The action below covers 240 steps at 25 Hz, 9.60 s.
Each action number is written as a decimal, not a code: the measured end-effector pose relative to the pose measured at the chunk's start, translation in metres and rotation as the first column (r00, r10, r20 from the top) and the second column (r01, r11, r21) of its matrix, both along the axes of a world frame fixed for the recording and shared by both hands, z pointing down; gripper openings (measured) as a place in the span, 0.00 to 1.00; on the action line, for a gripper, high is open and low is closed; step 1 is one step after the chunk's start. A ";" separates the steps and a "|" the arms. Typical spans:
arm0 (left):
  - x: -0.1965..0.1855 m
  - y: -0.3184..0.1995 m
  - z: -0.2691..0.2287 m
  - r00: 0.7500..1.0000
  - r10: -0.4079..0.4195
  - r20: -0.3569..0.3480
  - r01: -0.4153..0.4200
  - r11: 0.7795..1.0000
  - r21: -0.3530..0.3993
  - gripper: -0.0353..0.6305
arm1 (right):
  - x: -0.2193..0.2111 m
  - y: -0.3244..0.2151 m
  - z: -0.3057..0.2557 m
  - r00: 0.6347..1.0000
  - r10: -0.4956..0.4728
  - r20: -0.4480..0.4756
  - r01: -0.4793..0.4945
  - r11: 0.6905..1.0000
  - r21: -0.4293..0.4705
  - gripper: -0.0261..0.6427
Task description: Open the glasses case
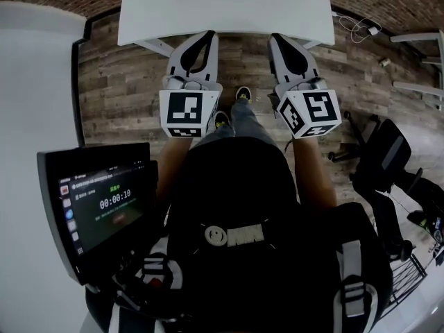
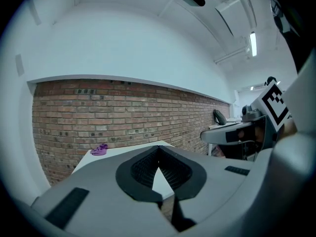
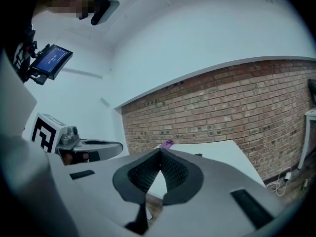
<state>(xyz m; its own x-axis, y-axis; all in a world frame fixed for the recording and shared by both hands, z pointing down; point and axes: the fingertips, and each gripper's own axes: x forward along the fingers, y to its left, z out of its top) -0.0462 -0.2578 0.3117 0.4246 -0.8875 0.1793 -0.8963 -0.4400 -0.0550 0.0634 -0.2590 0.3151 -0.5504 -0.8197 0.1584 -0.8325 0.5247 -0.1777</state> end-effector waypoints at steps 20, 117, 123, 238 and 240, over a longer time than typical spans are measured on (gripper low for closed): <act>0.010 -0.155 0.014 0.999 -0.018 0.029 0.019 0.999 -0.048 0.06 | 0.006 -0.158 0.021 0.998 -0.048 0.049 0.050 0.998 -0.035 0.03; -0.022 -0.327 0.041 0.845 0.275 0.459 -0.317 0.948 0.015 0.06 | -0.100 -0.366 -0.004 0.858 -0.206 0.470 0.317 0.934 -0.168 0.47; -0.028 -0.328 0.048 0.848 0.296 0.440 -0.317 0.948 -0.027 0.06 | -0.104 -0.359 -0.001 0.858 -0.288 0.425 0.404 0.889 -0.214 0.44; 0.016 -0.312 0.025 0.886 0.458 -0.077 -0.464 0.875 -0.139 0.16 | -0.046 -0.378 -0.053 0.443 -0.172 0.880 0.107 0.984 0.139 0.42; 0.016 -0.314 0.023 0.888 0.451 -0.089 -0.459 0.878 -0.133 0.16 | -0.046 -0.377 -0.054 0.446 -0.174 0.878 0.106 0.984 0.142 0.42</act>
<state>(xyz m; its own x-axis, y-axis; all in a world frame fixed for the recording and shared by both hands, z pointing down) -0.0306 -0.5718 0.3349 0.7878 -0.5596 0.2574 -0.5952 -0.7991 0.0845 0.0170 -0.6360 0.2615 -0.4730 -0.7060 -0.5271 -0.1576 0.6564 -0.7378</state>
